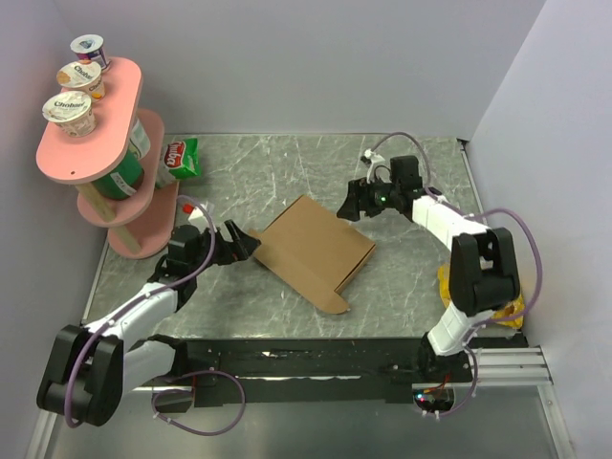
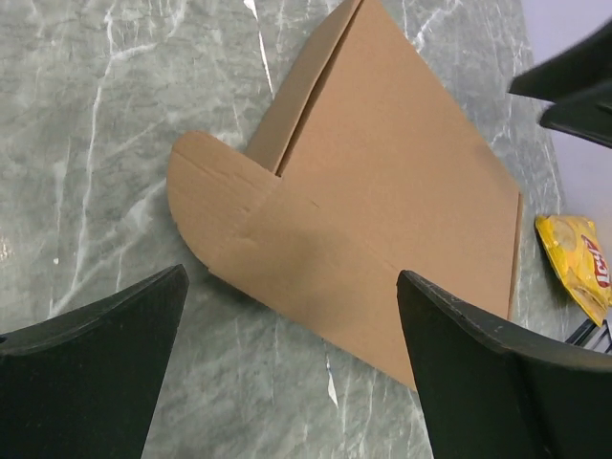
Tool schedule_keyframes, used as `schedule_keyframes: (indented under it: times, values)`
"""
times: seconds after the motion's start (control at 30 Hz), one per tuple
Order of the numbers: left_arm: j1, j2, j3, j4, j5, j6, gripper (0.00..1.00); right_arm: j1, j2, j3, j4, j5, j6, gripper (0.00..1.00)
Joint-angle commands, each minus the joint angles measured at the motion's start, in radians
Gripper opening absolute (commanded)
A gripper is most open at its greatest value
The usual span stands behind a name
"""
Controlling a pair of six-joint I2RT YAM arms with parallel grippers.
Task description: Fold the paper box
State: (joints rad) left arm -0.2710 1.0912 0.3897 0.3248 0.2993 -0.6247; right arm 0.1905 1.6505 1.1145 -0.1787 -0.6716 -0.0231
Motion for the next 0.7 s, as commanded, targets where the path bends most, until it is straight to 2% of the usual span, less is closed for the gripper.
schedule_keyframes:
  times: [0.0, 0.17, 0.33, 0.6, 0.67]
  values:
    - [0.004, -0.062, 0.0, 0.022, 0.011, -0.01, 0.97, -0.014, 0.098, 0.088, -0.025, -0.108, -0.061, 0.83]
    - [0.004, -0.071, 0.009, -0.018, 0.026, 0.025, 0.97, -0.016, 0.183, 0.143, -0.051, -0.123, -0.046, 0.72]
    - [0.004, -0.089, 0.011, -0.036, 0.031, 0.028, 0.97, -0.016, 0.267, 0.215, -0.126, -0.121, -0.025, 0.66]
    - [0.004, -0.125, 0.017, -0.043, 0.027, 0.031, 0.96, -0.017, 0.38, 0.271, -0.22, -0.095, 0.057, 0.42]
    - [0.004, -0.116, 0.015, -0.035, 0.034, 0.031, 0.97, -0.017, 0.4, 0.277, -0.228, -0.082, 0.078, 0.4]
